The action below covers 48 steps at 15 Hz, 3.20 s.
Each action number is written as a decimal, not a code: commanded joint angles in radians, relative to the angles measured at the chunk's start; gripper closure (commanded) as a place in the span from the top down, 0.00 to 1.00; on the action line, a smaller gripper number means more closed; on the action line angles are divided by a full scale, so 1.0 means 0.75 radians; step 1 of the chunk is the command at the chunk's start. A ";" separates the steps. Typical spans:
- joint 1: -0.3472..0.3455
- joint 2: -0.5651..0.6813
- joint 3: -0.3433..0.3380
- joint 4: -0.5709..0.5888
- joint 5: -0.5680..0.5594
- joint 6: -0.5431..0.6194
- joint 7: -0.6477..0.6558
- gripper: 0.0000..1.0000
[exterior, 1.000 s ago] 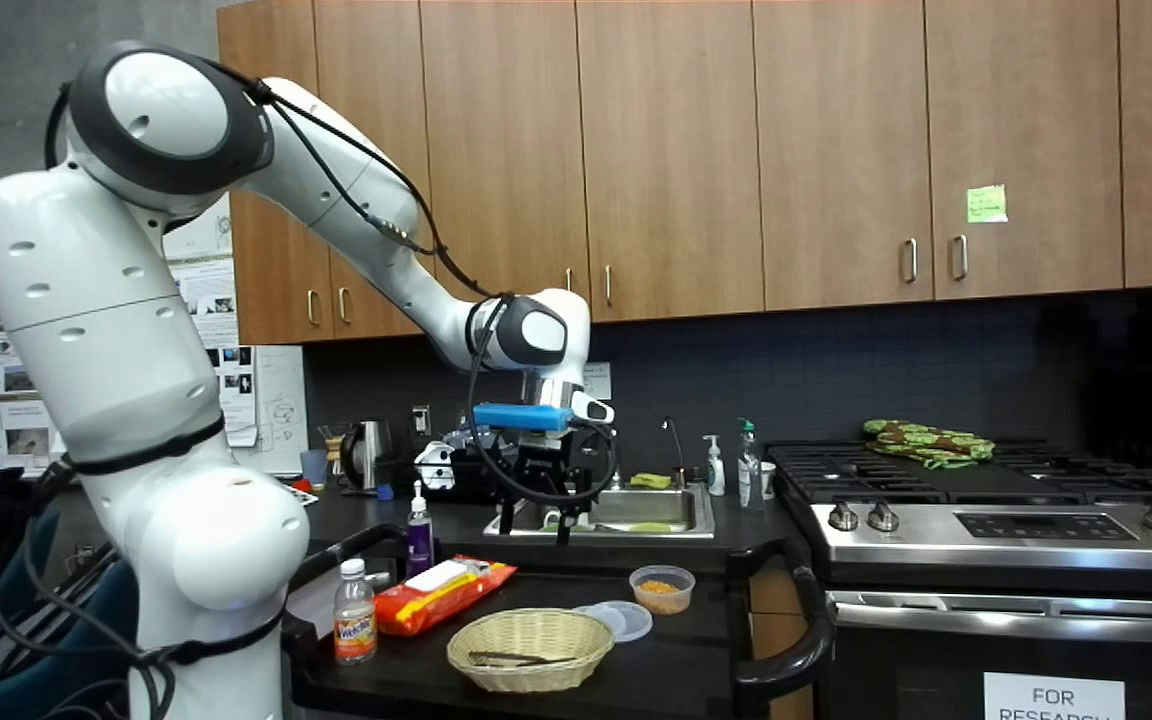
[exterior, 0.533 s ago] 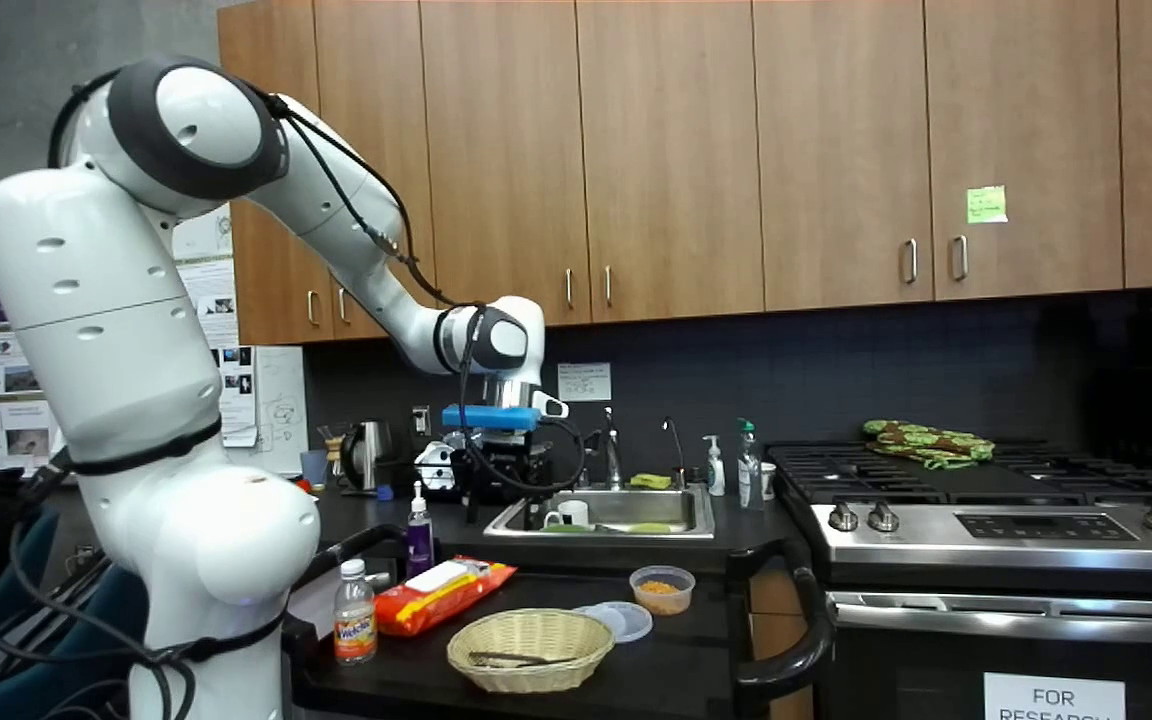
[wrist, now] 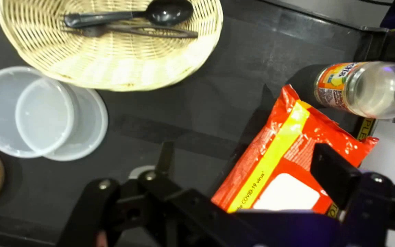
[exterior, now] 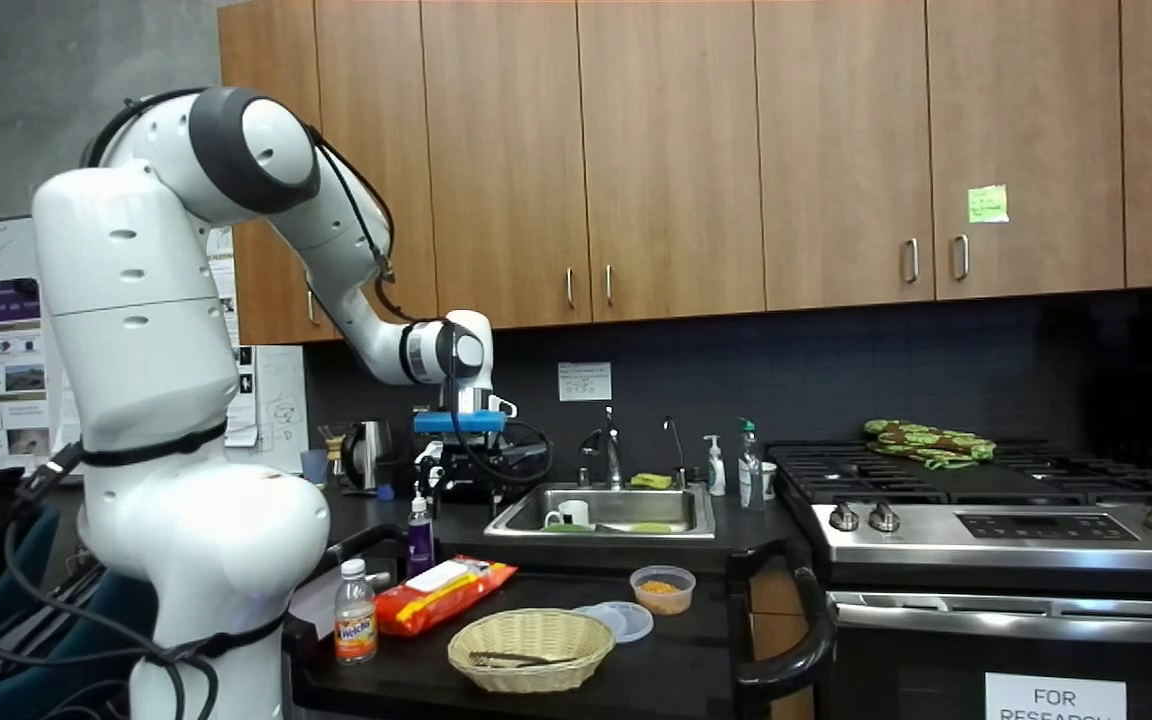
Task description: Move the bottle to the right
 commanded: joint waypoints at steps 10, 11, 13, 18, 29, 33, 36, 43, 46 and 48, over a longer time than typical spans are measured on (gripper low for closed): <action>0.100 0.292 0.164 0.352 0.087 0.126 -0.420 1.00; 0.101 0.302 0.177 0.371 0.124 0.129 -0.466 1.00; 0.105 0.329 0.205 0.409 0.165 0.139 -0.525 1.00; 0.110 0.409 0.263 0.491 0.214 0.150 -0.619 1.00; 0.123 0.593 0.295 0.614 -0.055 0.251 -0.602 1.00; 0.121 0.624 0.299 0.641 -0.062 0.242 -0.596 0.74; 0.122 0.638 0.296 0.657 -0.073 0.223 -0.589 0.52; 0.125 0.638 0.292 0.673 -0.096 0.180 -0.563 0.07; 0.124 0.615 0.291 0.681 -0.091 0.115 -0.535 0.08; 0.127 0.615 0.284 0.696 -0.091 0.087 -0.476 0.08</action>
